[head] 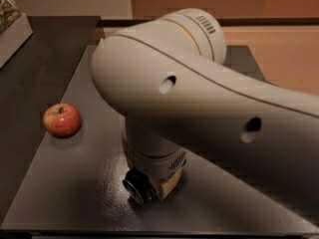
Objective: Place pepsi can upright
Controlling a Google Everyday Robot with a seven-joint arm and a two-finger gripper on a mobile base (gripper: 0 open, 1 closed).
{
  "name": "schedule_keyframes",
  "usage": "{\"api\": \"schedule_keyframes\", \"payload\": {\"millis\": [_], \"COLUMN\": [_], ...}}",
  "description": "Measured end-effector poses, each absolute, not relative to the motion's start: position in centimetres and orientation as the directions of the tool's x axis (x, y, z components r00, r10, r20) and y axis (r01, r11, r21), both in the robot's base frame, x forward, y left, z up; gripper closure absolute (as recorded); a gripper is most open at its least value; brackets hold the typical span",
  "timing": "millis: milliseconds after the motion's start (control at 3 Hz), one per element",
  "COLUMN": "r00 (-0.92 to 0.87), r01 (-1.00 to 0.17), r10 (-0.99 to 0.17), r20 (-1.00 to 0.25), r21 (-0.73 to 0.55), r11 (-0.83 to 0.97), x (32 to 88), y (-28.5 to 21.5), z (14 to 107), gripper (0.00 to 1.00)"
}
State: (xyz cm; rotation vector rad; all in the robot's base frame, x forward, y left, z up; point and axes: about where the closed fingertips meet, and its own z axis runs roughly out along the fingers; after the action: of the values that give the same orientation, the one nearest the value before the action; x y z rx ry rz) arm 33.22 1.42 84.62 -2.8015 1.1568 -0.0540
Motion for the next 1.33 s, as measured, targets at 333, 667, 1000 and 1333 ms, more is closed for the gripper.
{"api": "schedule_keyframes", "payload": {"millis": [333,667,1000,1333], "r00": [0.686,0.615,0.514,0.4], "r01": [-0.725,-0.788,-0.858,-0.915], "r10": [-0.726,-0.77,-0.796,-0.776], "r20": [-0.056,-0.172,-0.32,-0.488], "r21": [-0.143,-0.167,-0.173,-0.156], "r11": [-0.674,-0.592,-0.484,-0.373], "x": [34.0,35.3,36.5,37.5], "y": [1.9,2.2,2.1,1.6], "z": [87.1,90.7,93.2,94.0], "gripper": [0.87,1.0,1.0,1.0]}}
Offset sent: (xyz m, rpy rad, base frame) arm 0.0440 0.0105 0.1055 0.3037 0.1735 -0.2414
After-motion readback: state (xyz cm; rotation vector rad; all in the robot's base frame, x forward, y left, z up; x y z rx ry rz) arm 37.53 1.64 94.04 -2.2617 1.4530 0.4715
